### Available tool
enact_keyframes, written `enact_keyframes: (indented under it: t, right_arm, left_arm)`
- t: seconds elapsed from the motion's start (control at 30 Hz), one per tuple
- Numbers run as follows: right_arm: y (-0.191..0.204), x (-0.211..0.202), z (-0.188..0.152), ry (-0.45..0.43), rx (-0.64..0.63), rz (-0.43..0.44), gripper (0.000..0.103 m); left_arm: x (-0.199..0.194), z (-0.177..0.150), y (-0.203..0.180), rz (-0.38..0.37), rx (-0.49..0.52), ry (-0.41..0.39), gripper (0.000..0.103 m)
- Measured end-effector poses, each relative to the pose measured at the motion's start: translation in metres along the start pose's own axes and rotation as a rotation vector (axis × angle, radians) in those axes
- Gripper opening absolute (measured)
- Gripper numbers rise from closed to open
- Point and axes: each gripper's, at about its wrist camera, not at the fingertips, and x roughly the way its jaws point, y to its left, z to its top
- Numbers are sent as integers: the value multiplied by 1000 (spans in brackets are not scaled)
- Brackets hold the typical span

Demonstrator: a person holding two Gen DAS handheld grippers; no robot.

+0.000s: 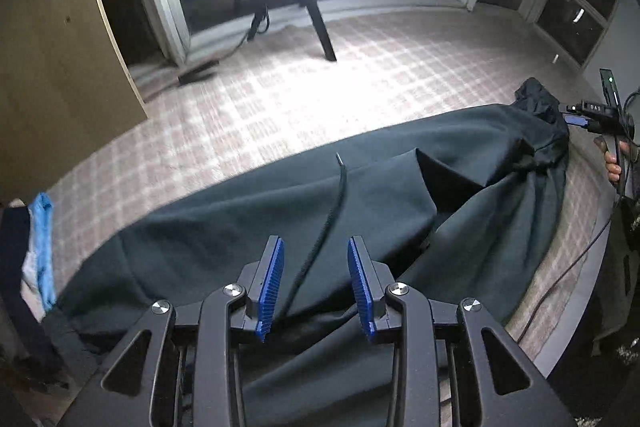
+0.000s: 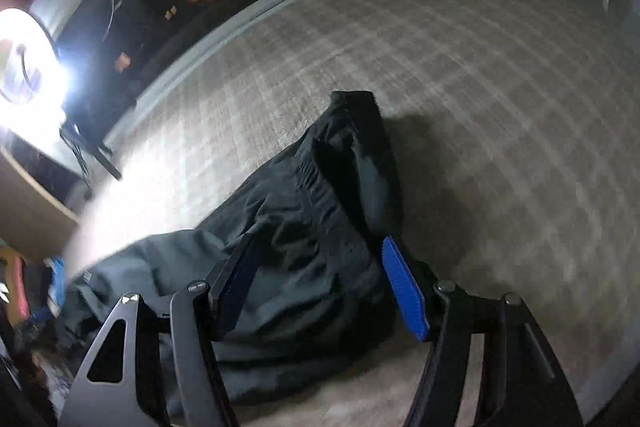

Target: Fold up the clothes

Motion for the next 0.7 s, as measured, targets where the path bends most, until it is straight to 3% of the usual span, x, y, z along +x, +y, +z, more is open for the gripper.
enact_keyframes:
  t: [0.07,0.13,0.2,0.43,0.6,0.7]
  right_arm:
    - [5,10,4,19,-55,-17,59]
    - [11,13,5,33,-110,-4,12]
    - [18,6,6,19,-150,21,10]
    - [59,-65,48,-209,-258,100,8]
    - [93,-95,95,-318,-359,62,8]
    - [96,-79,112,-256,-360,21,10]
  left_arm:
    - [6,0,0,-5,-30,12,31]
    - [11,-1,4,1,-60,20,31]
    - [13,-4,10,15,-76,25,31]
    - [9,-11,32,52,-139,41,31]
    - [8,-12,24,37,-140,37,31]
    - [10,-13,13,24,-128,27,31]
